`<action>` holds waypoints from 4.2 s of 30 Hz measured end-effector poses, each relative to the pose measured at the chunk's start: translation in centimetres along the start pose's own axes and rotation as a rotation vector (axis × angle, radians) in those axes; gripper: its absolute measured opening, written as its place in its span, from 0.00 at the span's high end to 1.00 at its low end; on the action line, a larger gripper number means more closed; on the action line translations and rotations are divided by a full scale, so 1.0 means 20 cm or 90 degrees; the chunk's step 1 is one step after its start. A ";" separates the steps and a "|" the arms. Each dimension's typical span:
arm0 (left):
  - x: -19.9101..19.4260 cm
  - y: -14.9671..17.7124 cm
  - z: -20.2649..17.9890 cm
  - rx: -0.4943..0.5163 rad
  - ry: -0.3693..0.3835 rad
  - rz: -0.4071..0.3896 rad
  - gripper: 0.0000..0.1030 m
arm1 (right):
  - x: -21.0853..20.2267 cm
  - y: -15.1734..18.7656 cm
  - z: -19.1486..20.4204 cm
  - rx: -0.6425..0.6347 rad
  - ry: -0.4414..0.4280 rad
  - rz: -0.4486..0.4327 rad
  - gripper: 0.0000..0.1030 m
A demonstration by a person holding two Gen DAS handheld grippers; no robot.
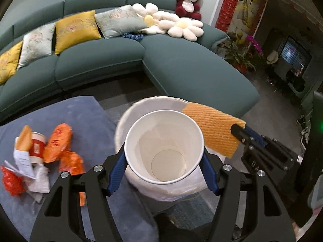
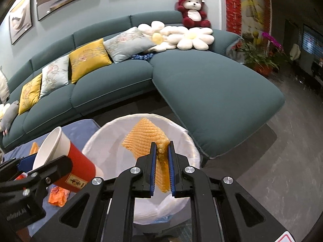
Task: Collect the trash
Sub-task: 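Carry cup and mesh sleeve over the wastebasket and open both tools, then grasp the red plastic bag with the left tool while the right tool grasps the orange bag, then move over the wastebasket and open the left tool to drop the red bag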
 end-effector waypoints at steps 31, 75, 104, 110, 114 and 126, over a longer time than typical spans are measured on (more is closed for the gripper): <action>-0.36 0.28 0.68 -0.133 -0.166 -0.027 0.16 | -0.17 0.06 0.42 -0.042 -0.046 -0.035 0.40; -0.32 1.20 1.77 -0.268 -0.315 0.106 0.58 | 0.43 0.90 1.25 -0.169 -0.048 0.187 0.35; -0.74 1.02 1.41 -0.261 -0.333 0.042 0.65 | 0.03 0.90 1.15 -0.166 -0.131 0.176 0.78; -0.79 0.84 1.19 -0.225 -0.310 0.007 0.65 | -0.15 0.69 1.03 -0.139 -0.148 0.125 0.78; -0.76 0.71 1.03 -0.205 -0.285 -0.004 0.65 | -0.23 0.56 0.94 -0.125 -0.149 0.097 0.78; -0.61 0.40 0.59 -0.120 -0.226 -0.023 0.65 | -0.34 0.39 0.57 -0.079 -0.121 0.056 0.77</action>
Point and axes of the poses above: each gripper's, at about its wrist camera, not at the fingertips, and x roughly the way its jaws point, z to its left, y to its underside, the point moved 6 cm from there along x, roughly the way its jaws point, and after that the axes turned 13 degrees about x, right-handed, at the moved point
